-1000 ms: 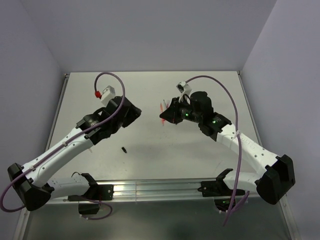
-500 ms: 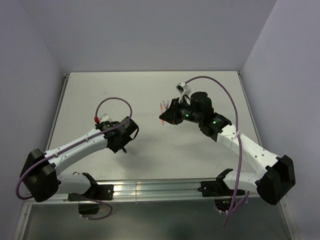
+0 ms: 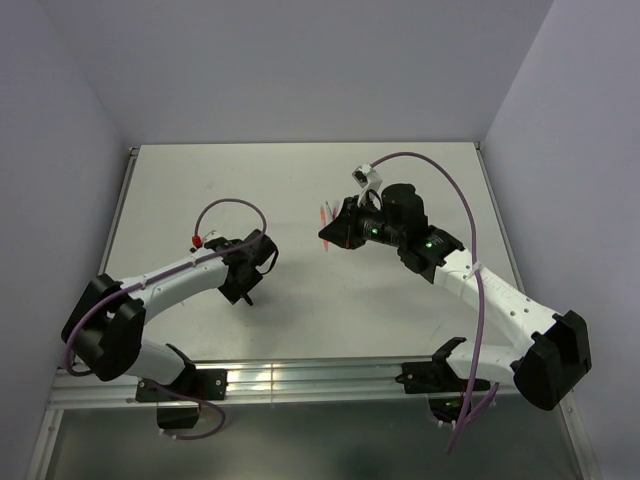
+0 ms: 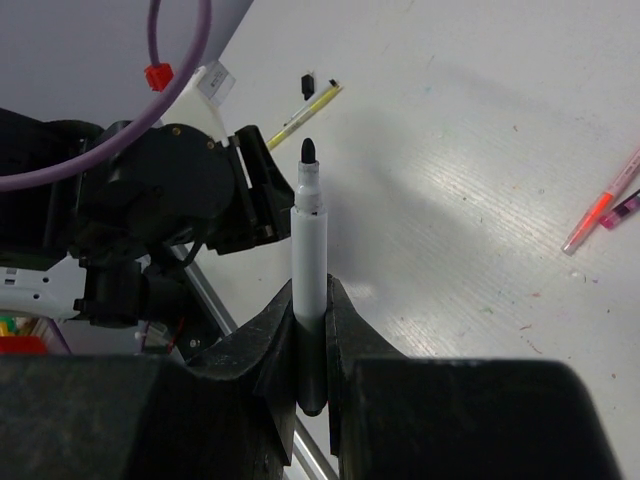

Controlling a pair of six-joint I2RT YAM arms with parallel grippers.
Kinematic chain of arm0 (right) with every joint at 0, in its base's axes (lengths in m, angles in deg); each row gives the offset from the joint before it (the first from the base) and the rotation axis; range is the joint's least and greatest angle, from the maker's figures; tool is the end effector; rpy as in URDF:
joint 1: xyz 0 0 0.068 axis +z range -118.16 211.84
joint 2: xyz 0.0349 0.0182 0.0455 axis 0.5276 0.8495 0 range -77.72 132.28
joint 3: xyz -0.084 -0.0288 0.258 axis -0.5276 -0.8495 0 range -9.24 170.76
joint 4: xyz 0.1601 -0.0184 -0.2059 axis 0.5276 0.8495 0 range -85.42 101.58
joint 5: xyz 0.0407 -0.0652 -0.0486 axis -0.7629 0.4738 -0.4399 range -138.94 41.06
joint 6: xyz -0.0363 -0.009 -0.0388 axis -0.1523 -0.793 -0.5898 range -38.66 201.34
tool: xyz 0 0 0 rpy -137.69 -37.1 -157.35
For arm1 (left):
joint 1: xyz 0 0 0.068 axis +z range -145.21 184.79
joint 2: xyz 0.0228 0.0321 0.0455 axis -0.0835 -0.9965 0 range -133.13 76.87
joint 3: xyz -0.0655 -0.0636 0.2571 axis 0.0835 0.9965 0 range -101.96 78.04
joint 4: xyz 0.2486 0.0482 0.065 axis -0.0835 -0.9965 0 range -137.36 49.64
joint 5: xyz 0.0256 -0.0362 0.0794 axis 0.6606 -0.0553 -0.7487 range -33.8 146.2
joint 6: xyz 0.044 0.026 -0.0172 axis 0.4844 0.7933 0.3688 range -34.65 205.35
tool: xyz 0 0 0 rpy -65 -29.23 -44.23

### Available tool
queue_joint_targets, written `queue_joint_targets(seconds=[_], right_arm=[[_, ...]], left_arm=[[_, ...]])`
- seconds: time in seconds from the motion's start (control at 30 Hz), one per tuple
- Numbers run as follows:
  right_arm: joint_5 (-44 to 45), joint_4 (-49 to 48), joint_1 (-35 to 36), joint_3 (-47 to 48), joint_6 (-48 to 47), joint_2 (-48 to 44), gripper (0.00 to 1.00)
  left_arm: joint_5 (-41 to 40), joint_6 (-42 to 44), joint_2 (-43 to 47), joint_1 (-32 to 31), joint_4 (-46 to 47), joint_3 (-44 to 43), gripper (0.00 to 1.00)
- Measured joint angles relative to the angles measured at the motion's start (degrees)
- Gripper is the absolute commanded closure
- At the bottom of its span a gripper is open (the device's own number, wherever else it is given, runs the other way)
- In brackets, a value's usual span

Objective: Insert the pens into the pen caps
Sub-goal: Insert the pen cap onto the pen.

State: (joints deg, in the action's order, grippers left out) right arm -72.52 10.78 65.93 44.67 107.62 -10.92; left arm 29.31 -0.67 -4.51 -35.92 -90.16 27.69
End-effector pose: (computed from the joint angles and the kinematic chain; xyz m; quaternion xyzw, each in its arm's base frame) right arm 0.2148 0.1625 0.3253 -0.1725 0.7875 0.4294 0.4071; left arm 0.1910 -0.1432 0.1953 -0.3905 0.8875 0.0345 0.2421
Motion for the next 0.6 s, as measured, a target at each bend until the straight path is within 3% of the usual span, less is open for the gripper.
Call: queue_joint_targets(seconds=[0.6], right_arm=[[0.2, 0.1, 0.0, 0.0, 0.0, -0.1, 1.00]], left_arm=[[5.2, 2.8, -4.0, 1.9, 6.4, 3.1, 0.51]])
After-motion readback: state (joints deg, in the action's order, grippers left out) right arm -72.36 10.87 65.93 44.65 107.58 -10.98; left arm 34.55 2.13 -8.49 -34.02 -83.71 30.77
